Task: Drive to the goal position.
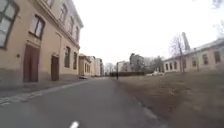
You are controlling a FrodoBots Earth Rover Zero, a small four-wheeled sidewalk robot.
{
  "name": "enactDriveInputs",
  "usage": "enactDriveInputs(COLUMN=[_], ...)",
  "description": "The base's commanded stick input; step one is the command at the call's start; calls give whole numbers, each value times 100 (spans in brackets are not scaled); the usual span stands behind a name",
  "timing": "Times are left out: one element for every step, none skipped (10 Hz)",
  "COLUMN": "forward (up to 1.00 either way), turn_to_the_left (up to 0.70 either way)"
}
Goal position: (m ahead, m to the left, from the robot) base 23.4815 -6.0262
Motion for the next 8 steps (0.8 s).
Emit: enactDriveInputs(forward=[100, 100, 100, 100, 100, 100, 100, 100], turn_to_the_left=[3, 3, 3, 3, 3, 3, 22, 43])
